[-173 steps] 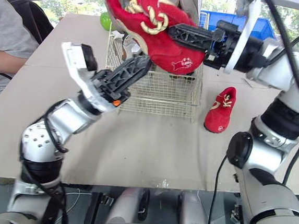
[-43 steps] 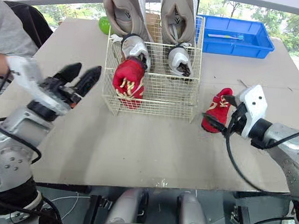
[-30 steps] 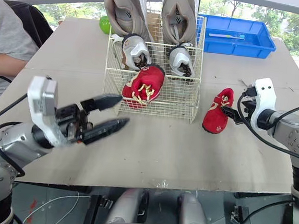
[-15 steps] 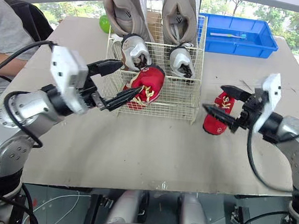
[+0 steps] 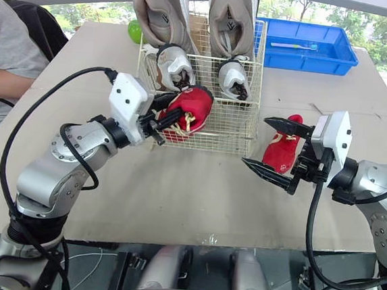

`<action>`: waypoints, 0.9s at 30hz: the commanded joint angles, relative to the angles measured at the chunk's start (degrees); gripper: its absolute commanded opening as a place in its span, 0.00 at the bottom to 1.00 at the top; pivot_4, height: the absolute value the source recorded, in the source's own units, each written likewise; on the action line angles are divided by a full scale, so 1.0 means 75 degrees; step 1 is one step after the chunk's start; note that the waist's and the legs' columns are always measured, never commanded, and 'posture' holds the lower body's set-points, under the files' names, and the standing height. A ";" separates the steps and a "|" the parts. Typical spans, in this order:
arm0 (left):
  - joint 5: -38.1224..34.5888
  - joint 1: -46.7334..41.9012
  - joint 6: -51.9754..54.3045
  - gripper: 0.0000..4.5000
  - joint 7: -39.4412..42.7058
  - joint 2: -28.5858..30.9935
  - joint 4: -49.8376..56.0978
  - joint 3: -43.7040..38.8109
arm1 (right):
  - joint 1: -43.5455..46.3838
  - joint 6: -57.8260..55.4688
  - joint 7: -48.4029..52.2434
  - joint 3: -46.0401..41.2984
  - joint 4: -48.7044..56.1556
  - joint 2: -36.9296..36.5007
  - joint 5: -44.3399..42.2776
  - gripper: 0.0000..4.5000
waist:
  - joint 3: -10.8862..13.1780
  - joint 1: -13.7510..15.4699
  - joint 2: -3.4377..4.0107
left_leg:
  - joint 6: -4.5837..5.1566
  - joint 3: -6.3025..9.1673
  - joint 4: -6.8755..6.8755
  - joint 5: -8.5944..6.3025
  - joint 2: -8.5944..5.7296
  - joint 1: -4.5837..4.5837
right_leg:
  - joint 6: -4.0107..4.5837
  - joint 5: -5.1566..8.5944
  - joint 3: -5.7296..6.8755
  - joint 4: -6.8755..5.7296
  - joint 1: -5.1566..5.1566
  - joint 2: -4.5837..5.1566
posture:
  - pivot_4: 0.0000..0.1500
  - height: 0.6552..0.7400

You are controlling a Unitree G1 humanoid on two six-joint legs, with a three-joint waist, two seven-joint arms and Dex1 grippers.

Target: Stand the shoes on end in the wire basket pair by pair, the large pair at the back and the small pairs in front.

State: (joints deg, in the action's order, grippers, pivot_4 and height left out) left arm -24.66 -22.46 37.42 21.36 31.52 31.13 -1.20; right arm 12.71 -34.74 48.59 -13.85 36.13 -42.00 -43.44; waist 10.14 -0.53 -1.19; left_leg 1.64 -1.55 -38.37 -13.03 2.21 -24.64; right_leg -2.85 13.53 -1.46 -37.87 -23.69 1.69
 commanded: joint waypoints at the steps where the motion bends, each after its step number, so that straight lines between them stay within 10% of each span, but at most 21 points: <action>1: -0.1490 -0.0012 0.0796 0.04 -0.1329 -0.1128 0.0936 -0.1536 | -0.0052 0.0173 -0.0107 0.0073 0.0209 0.0190 -0.0231 1.00 | 0.0004 -0.0004 -0.0007 | 0.0000 0.0001 0.0000 0.0000 0.0003 0.0002 | 0.0000 0.0000 -0.0001 -0.0002 0.0001 0.0003 | 1.00 1.00; 8: -0.3289 -0.0579 0.2526 0.00 -0.3195 -0.1444 0.1478 -0.2791 | 0.0096 0.0314 -0.0114 0.0498 0.0007 0.0484 -0.0145 1.00 | 0.0005 -0.0007 -0.0013 | -0.0001 0.0030 -0.0007 0.0001 -0.0004 -0.0005 | -0.0002 -0.0001 0.0022 -0.0012 0.0002 -0.0001 | 1.00 1.00; 27: -0.3818 0.0989 0.3285 0.00 -0.4227 -0.1266 0.1246 -0.2845 | 0.0269 0.0499 -0.0444 0.0985 -0.0098 0.0718 0.0135 1.00 | -0.0008 -0.0044 -0.0010 | -0.0002 0.0012 0.0002 0.0000 -0.0009 0.0017 | 0.0003 0.0000 0.0000 -0.0013 0.0005 -0.0008 | 1.00 1.00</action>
State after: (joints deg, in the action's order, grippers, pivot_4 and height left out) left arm -53.29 -16.65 60.75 -10.18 21.19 41.84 -23.06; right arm 14.27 -32.20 45.64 -5.47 33.70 -36.56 -42.09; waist 10.08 -0.86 -1.26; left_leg 1.62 -1.46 -38.35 -13.03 2.14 -24.51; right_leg -2.83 13.54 -1.46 -37.96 -23.65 1.63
